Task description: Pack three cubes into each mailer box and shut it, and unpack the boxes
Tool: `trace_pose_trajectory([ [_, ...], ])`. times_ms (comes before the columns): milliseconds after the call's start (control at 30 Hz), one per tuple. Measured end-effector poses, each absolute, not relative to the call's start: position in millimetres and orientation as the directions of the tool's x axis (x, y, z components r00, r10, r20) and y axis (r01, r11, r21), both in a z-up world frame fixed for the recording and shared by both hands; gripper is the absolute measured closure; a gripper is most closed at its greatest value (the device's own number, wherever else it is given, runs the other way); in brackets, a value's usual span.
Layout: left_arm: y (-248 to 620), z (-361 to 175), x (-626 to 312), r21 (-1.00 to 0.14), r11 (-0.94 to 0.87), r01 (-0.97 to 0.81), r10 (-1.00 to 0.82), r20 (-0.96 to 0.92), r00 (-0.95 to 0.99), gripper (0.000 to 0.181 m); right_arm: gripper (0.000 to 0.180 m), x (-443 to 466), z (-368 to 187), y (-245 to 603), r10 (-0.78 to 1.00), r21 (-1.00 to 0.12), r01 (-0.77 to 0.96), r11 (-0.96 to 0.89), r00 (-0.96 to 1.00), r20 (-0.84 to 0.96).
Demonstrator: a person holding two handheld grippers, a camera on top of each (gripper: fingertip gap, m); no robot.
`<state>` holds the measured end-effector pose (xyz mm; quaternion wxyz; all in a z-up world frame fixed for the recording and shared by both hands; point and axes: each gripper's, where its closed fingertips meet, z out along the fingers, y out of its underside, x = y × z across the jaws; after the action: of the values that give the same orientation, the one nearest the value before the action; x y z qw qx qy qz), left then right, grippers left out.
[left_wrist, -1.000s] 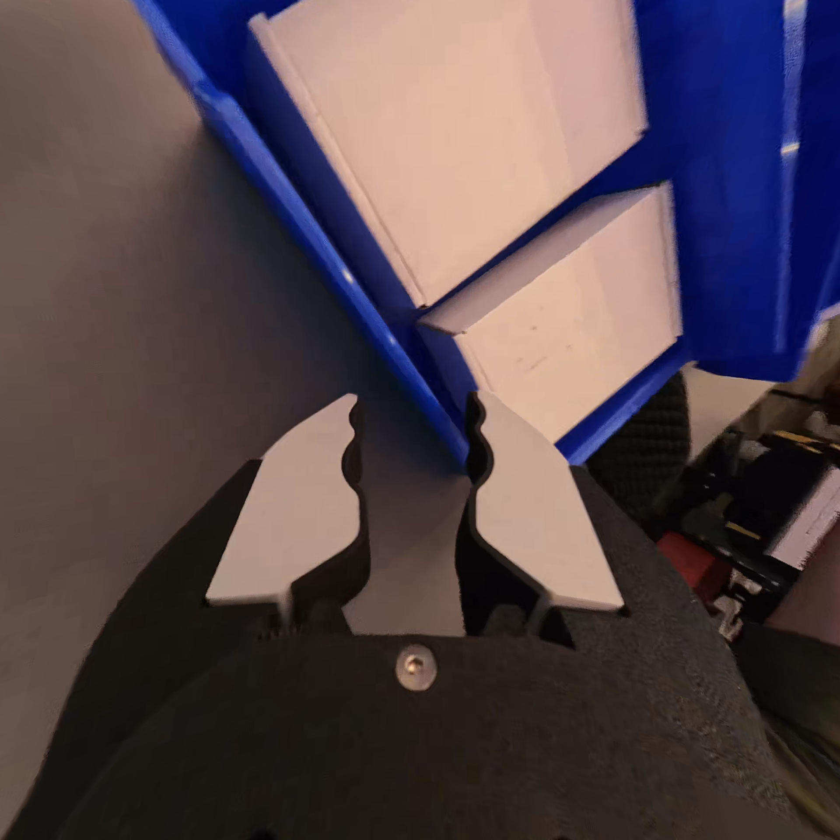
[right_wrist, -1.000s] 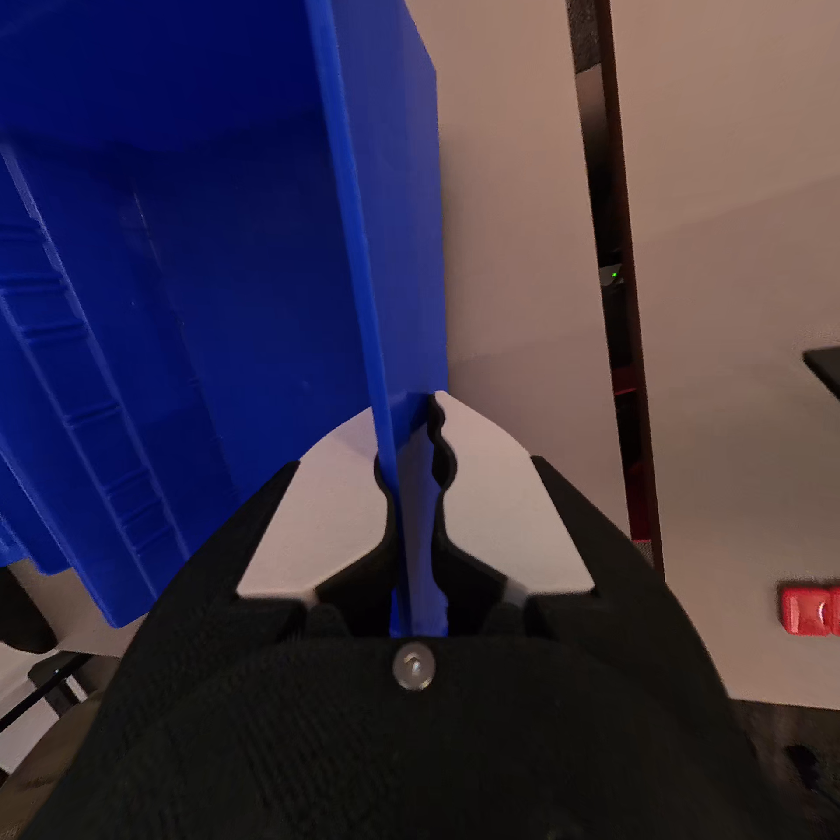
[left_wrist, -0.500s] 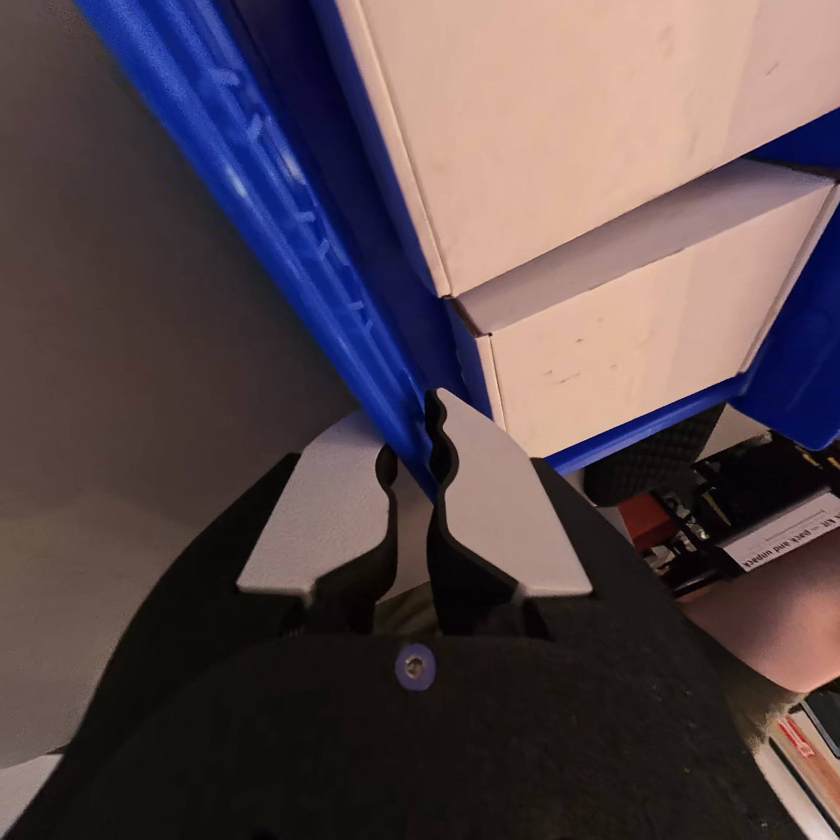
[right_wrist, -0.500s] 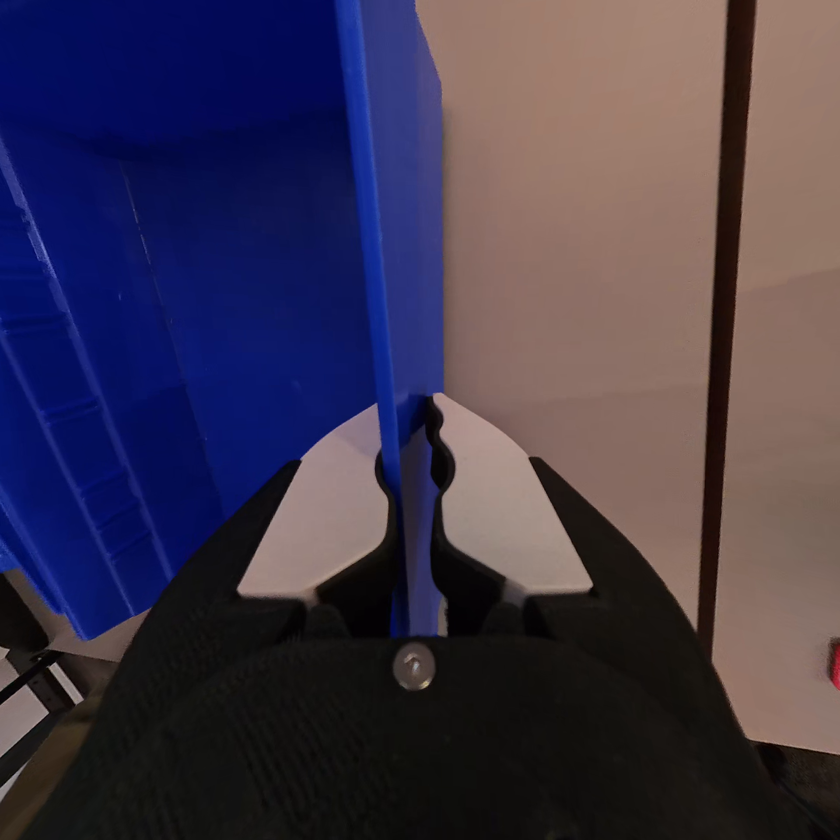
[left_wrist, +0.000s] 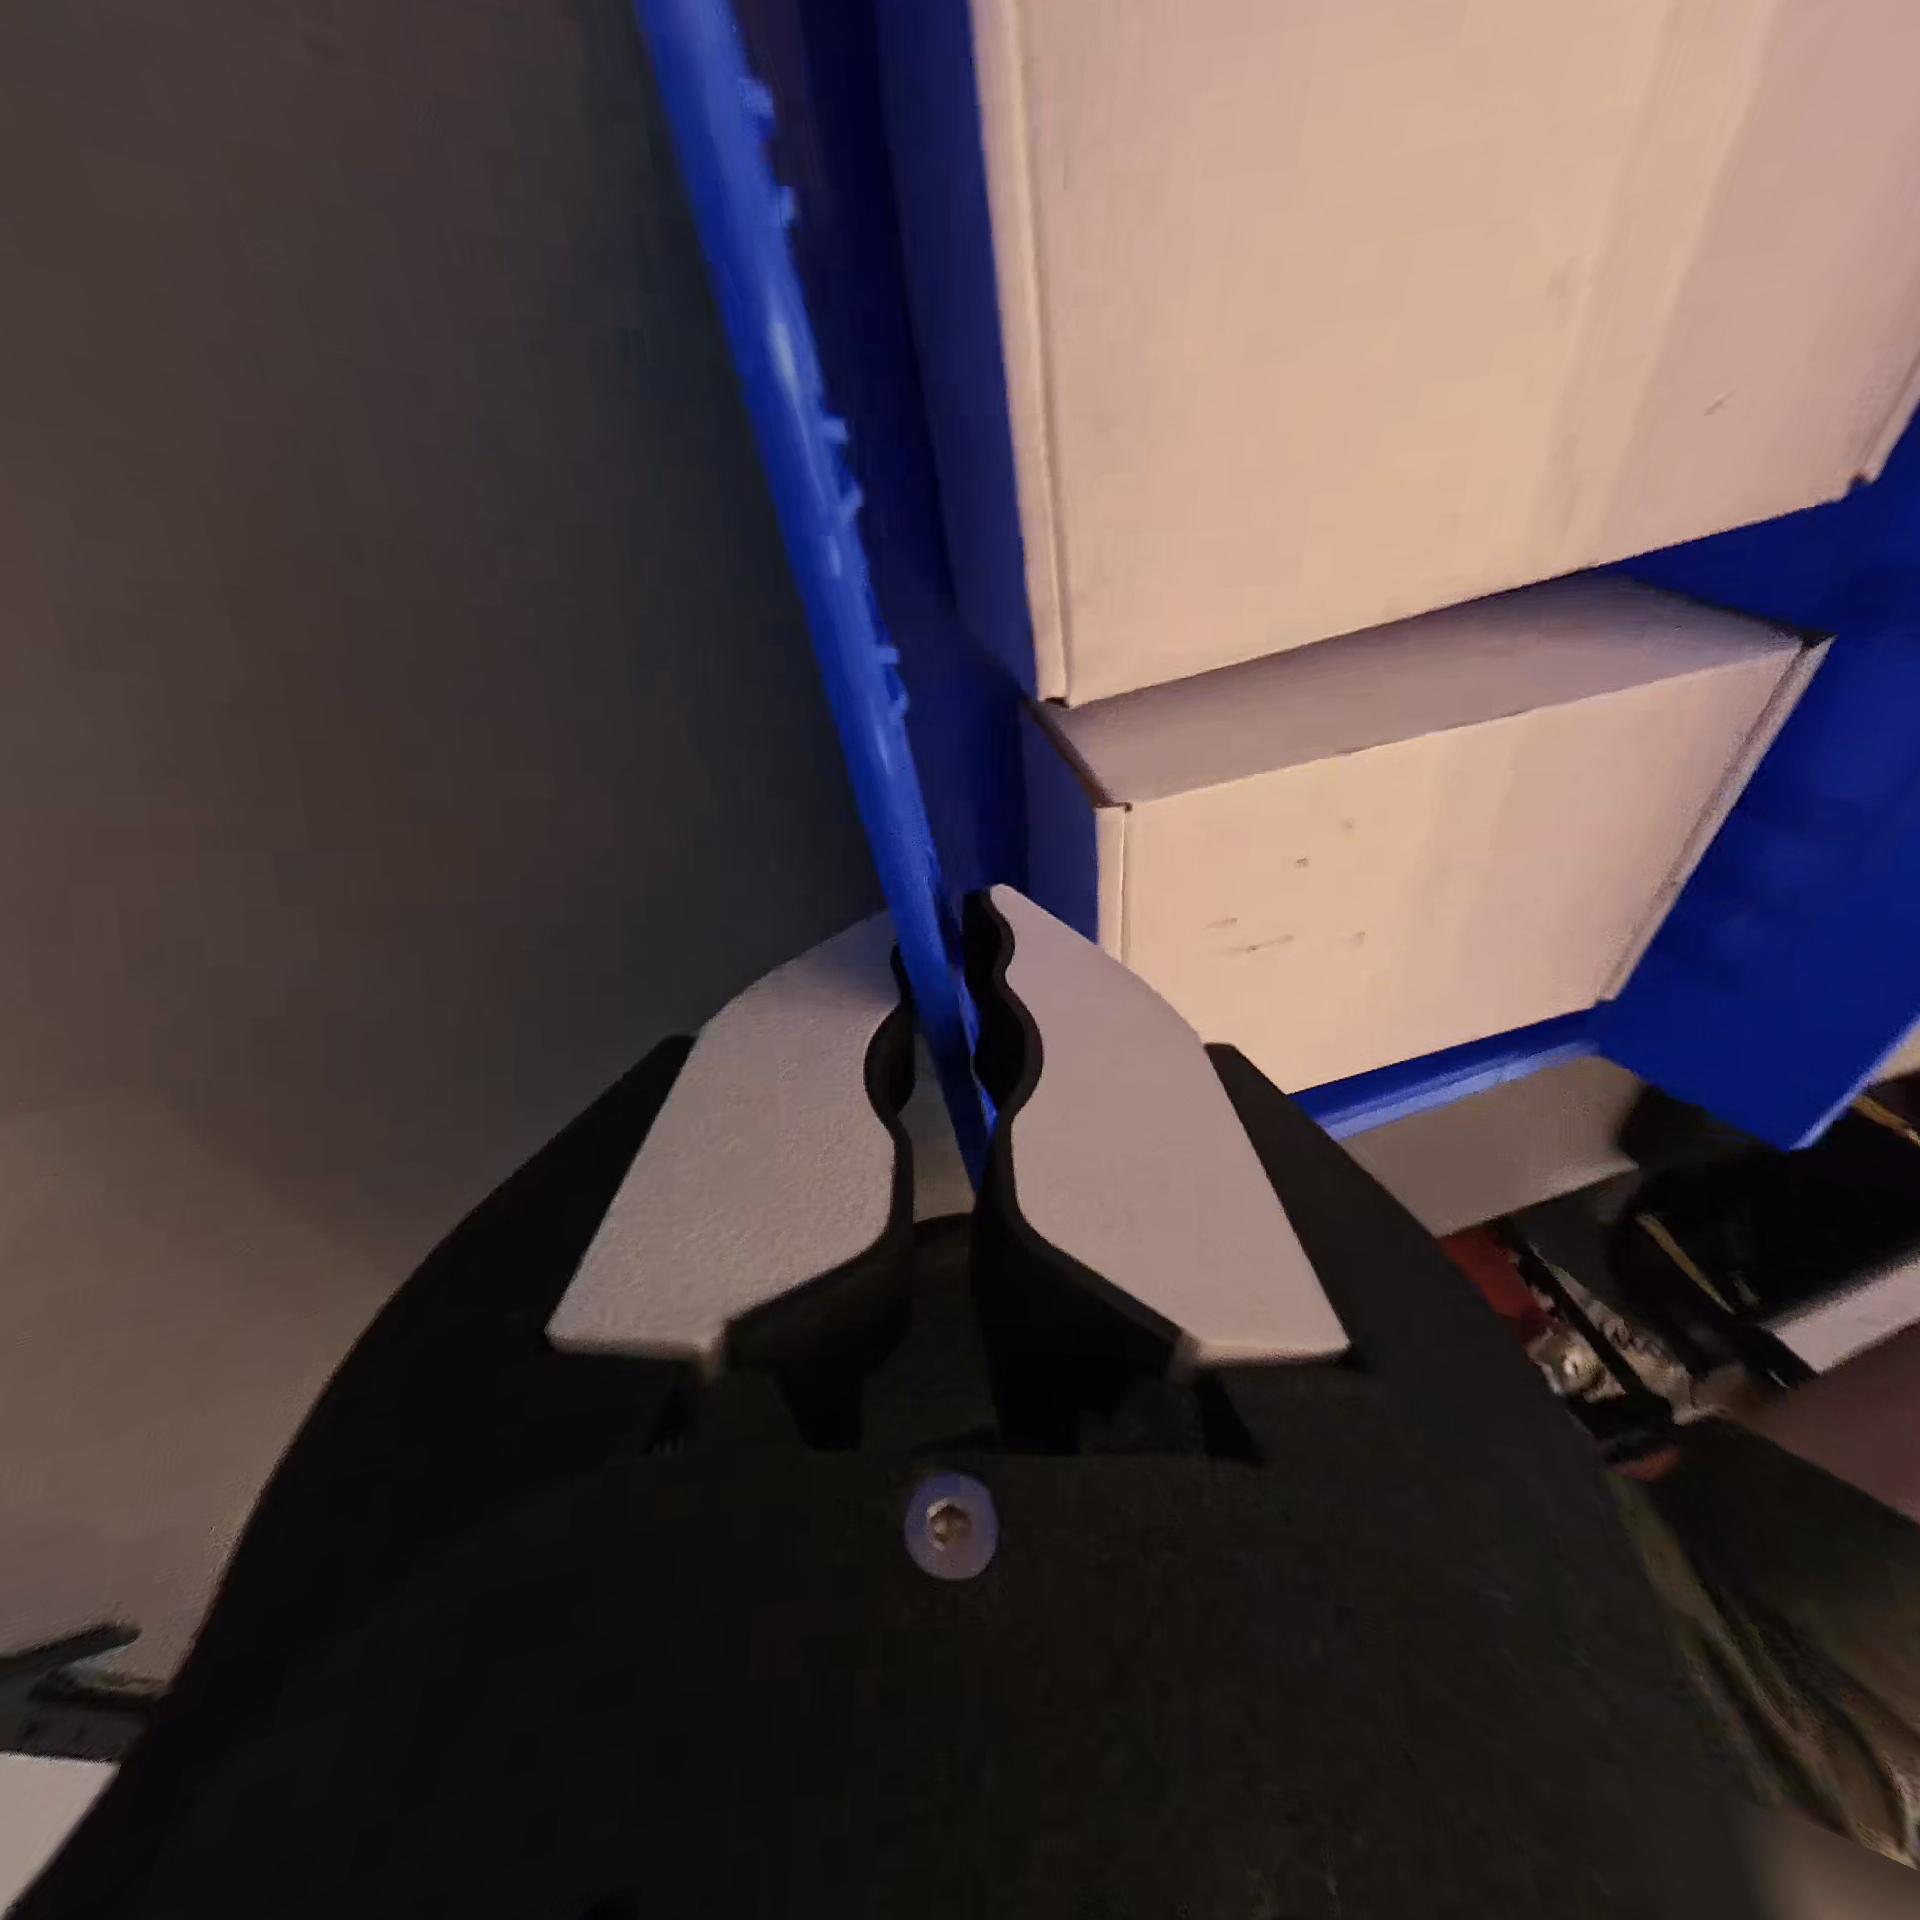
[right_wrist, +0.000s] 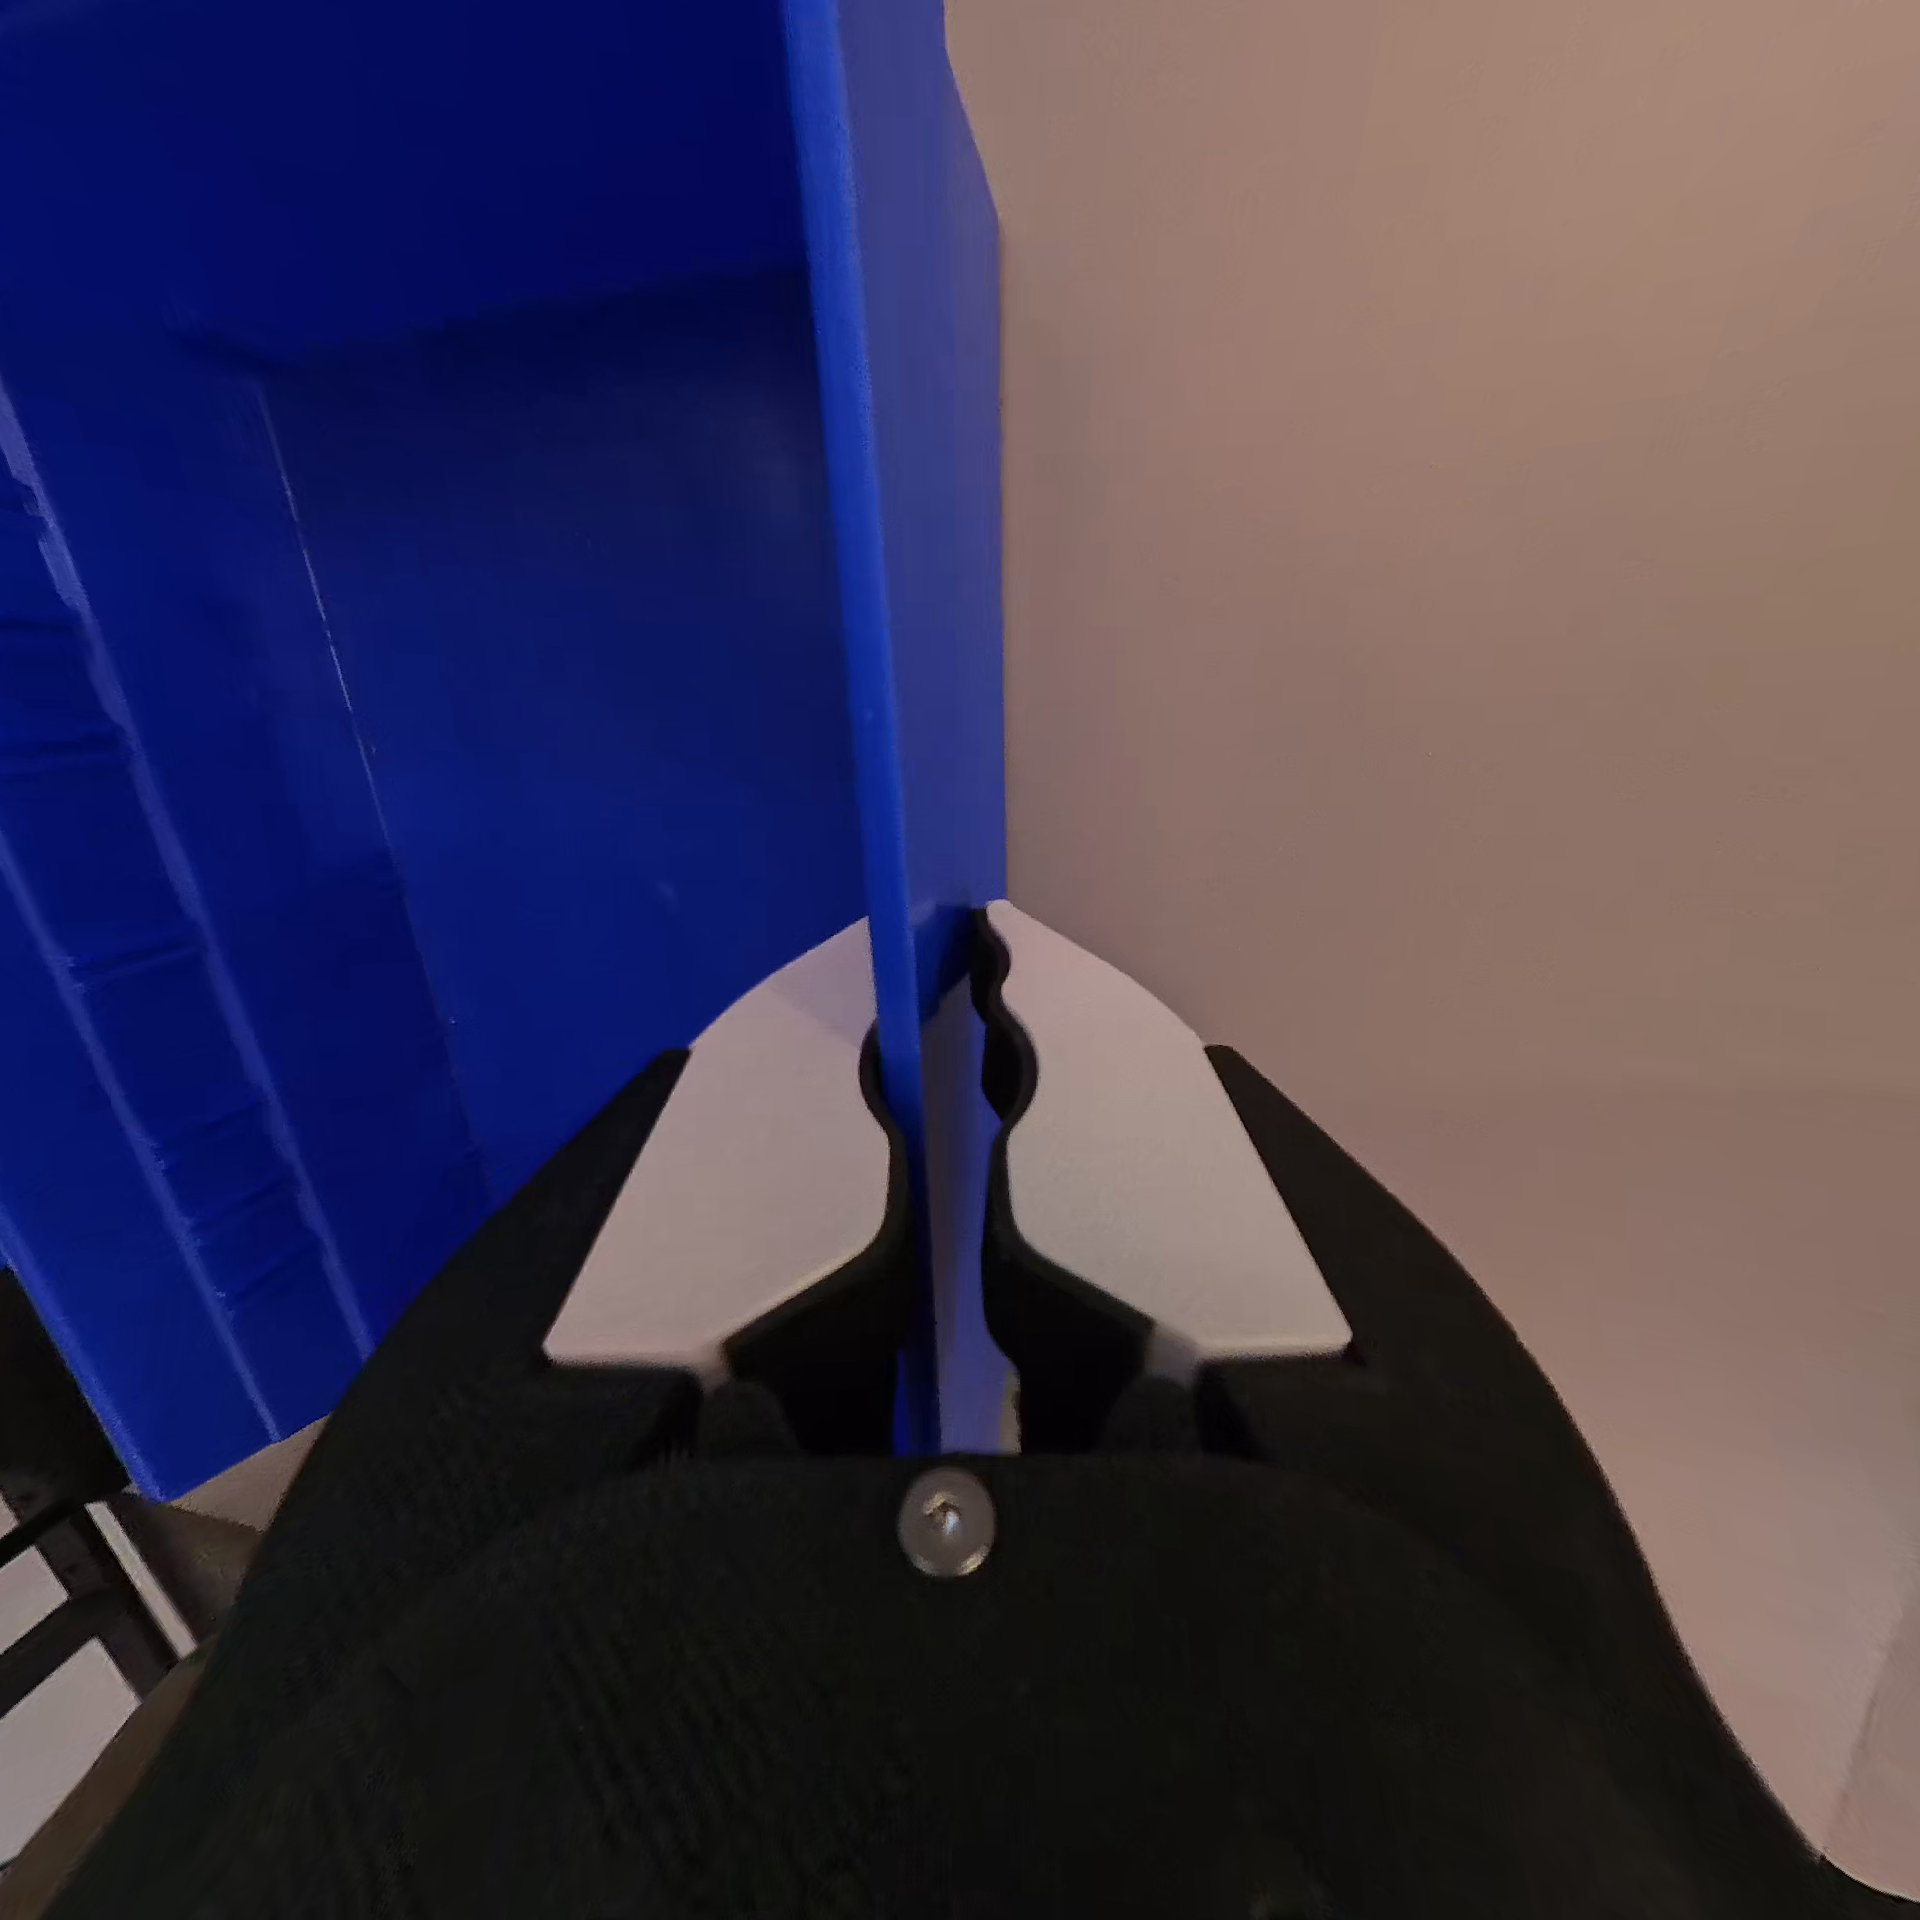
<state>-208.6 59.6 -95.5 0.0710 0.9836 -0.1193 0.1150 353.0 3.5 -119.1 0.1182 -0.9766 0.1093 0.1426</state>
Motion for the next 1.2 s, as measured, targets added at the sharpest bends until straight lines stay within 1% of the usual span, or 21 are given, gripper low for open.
trace_pose_trajectory([
  [133, 59, -95, -269, 0.074, -0.979, -0.191, -0.167, 0.252, 0.953, 0.174, 0.171, 332, -119, 16, -0.149, -0.2, -0.212, -0.957, 0.946, -0.289],
  [200, 55, -94, -293, 0.074, -0.983, -0.168, -0.144, 0.258, 0.955, 0.174, 0.171, 322, -119, 22, -0.135, -0.207, -0.197, -0.958, 0.951, -0.28],
  [367, 49, -94, -341, 0.061, -0.983, -0.172, -0.155, 0.217, 0.964, 0.174, 0.173, 305, -119, 26, -0.103, -0.21, -0.157, -0.965, 0.964, -0.246],
  [433, 47, -94, -350, 0.054, -0.982, -0.18, -0.164, 0.228, 0.96, 0.175, 0.173, 305, -119, 26, -0.096, -0.208, -0.144, -0.968, 0.97, -0.225],
  [567, 44, -94, -359, 0.034, -0.98, -0.198, -0.184, 0.245, 0.952, 0.174, 0.173, 307, -119, 27, -0.095, -0.204, -0.146, -0.968, 0.966, -0.242],
  [767, 42, -94, -380, 0.022, -0.964, -0.264, -0.256, 0.18, 0.95, 0.173, 0.173, 313, -119, 22, -0.026, -0.195, -0.068, -0.978, 0.977, -0.211],
  [933, 39, -94, -392, 0.007, -0.97, -0.244, -0.238, 0.189, 0.953, 0.174, 0.173, 324, -119, 21, -0.022, -0.195, -0.063, -0.979, 0.978, -0.207],
  [1000, 39, -93, -394, -0.003, -0.971, -0.241, -0.236, 0.204, 0.95, 0.174, 0.173, 327, -119, 22, 0.007, -0.201, -0.034, -0.979, 0.98, -0.198],
  [1200, 36, -93, -405, 0.015, -0.954, -0.3, -0.296, 0.124, 0.947, 0.173, 0.173, 334, -119, 25, 0.054, -0.222, 0.017, -0.975, 0.985, -0.162],
])
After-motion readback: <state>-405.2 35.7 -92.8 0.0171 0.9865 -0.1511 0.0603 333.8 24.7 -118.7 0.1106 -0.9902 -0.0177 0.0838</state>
